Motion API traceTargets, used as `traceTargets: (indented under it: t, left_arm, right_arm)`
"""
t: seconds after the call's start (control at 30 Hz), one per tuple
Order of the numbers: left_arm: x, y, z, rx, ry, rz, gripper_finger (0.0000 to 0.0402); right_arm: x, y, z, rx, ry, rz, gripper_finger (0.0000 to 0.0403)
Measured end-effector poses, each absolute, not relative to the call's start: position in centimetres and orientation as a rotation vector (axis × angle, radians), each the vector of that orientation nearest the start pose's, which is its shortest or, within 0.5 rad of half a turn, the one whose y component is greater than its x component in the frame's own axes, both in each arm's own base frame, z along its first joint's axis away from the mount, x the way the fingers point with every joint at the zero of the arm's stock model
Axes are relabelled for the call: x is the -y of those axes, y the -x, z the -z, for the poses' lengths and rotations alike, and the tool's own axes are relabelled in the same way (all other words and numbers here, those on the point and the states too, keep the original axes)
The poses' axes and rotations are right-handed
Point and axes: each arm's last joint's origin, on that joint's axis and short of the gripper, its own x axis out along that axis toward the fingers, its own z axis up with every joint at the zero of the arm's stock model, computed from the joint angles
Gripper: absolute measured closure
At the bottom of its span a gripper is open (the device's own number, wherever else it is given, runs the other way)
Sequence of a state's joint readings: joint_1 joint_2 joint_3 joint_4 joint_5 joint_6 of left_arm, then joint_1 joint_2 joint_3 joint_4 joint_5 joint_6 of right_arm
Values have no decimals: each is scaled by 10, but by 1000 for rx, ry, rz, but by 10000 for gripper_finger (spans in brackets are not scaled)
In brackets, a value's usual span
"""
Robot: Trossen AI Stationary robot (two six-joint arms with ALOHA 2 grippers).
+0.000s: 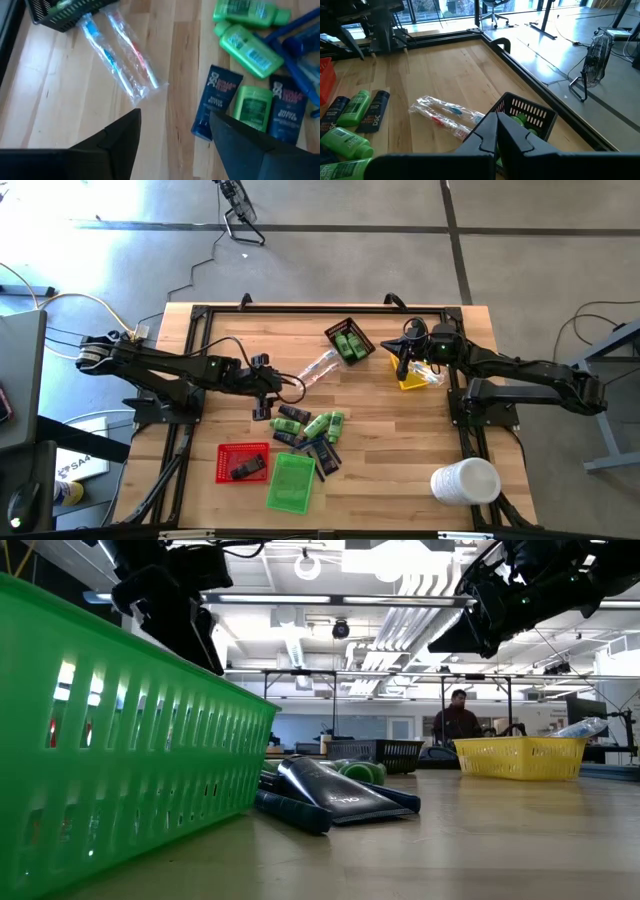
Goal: Pick & Place Travel size toiletries
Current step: Put the shave cream into the red bin
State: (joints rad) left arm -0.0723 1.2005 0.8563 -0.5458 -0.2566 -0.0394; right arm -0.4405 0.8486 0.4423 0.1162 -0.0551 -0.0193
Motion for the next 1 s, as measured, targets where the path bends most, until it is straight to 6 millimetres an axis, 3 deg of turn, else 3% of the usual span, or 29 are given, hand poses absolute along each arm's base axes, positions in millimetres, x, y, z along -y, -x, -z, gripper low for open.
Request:
traceTargets:
  t: [1.0]
  left_arm:
    - [17, -285, -156, -1181, -175, 3, 171]
  right_arm:
    - [78, -170, -232, -290, -53, 380, 400]
